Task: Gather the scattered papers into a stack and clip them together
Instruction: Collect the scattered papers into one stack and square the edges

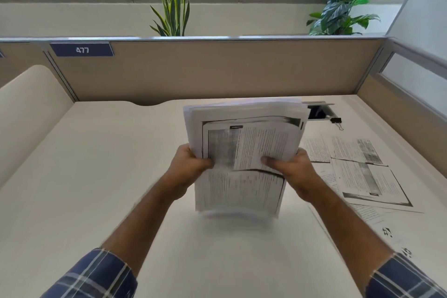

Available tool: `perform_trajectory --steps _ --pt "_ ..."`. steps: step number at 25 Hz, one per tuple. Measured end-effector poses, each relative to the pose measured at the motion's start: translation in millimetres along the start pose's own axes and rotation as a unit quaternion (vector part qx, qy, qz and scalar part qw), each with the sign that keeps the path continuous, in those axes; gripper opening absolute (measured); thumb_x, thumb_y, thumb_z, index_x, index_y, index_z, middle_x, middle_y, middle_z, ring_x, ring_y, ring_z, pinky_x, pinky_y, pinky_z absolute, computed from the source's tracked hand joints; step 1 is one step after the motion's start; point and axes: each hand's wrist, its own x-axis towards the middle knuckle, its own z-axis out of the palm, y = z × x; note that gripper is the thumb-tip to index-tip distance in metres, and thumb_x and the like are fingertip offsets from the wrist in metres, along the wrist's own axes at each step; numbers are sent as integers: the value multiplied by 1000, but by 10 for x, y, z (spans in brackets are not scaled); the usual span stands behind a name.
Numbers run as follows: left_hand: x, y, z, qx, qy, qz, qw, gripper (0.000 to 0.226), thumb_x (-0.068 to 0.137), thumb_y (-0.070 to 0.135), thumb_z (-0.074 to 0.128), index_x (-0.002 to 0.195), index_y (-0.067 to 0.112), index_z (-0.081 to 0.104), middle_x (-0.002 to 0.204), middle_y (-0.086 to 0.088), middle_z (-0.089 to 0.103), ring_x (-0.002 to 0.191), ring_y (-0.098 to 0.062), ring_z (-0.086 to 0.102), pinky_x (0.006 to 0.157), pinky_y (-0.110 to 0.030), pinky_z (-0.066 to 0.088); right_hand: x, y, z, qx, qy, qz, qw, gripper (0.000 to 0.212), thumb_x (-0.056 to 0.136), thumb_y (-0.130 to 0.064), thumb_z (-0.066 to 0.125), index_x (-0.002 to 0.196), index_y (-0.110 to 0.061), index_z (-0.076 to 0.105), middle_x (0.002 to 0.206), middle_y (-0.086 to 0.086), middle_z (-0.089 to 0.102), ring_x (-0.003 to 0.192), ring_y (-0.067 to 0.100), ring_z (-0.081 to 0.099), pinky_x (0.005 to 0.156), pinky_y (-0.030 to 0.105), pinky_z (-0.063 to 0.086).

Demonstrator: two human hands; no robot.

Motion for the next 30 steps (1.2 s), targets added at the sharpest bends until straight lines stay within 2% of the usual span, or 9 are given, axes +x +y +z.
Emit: perform_trajectory --steps 3,5,11,17,19,22,24,27,30 --pt "-38 104 111 8 25 37 999 44 75 -12 64 85 31 72 89 10 75 92 -17 68 68 -31 57 -91 -187 -36 -30 27 -75 996 27 75 -16 82 91 -37 76 98 -2 77 92 22 74 70 38 63" --pt "-60 105 170 16 -1 52 998 40 77 -8 66 91 29 72 97 5 75 97 -21 69 71 -31 58 -154 -244 -116 -59 36 -94 993 27 74 -22 82 92 -42 74 97 -4 77 91 20 74 71 38 63" --pt "-211 204 372 -36 -39 116 992 46 69 23 77 114 22 71 109 -7 75 102 -26 70 76 -35 62 -180 -401 -529 -41 -21 -133 990 51 64 -36 83 111 -21 68 101 7 73 97 24 71 73 33 60" --pt "-285 300 541 -37 26 210 977 22 76 35 77 97 36 72 91 12 73 88 -6 68 64 -17 55 -113 -447 -586 43 -25 -140 989 45 73 -45 67 108 -17 66 89 -2 70 83 19 68 66 27 57" --pt "-291 356 638 -42 68 206 975 16 78 47 67 80 32 71 76 14 70 73 -3 66 57 -13 51 -106 -458 -532 45 -13 -158 986 44 79 -48 59 100 -10 66 82 -1 69 76 17 68 60 23 54" --pt "-254 372 740 -50 164 181 968 46 84 53 53 63 12 56 56 13 58 54 -2 56 47 -13 43 -110 -474 -426 36 30 -184 982 46 82 -47 56 88 -2 67 71 0 66 67 17 67 53 24 52" --pt "-223 365 756 -59 203 163 964 42 86 49 52 58 17 53 52 14 54 50 0 53 46 -14 42 -115 -488 -363 26 72 -190 979 41 79 -47 58 79 -6 67 65 -4 64 63 15 66 51 25 50" --pt "-191 396 762 -42 206 155 965 37 86 49 51 58 25 54 54 14 57 53 0 57 46 -15 44 -111 -501 -335 22 84 -189 978 40 78 -49 57 77 -11 67 65 -1 64 63 19 67 50 26 51" --pt "-194 369 697 -36 133 166 976 41 73 68 64 75 28 57 63 16 64 61 0 63 48 -14 47 -105 -443 -423 39 24 -196 979 43 80 -52 62 86 -10 68 74 2 67 71 24 68 54 28 54"
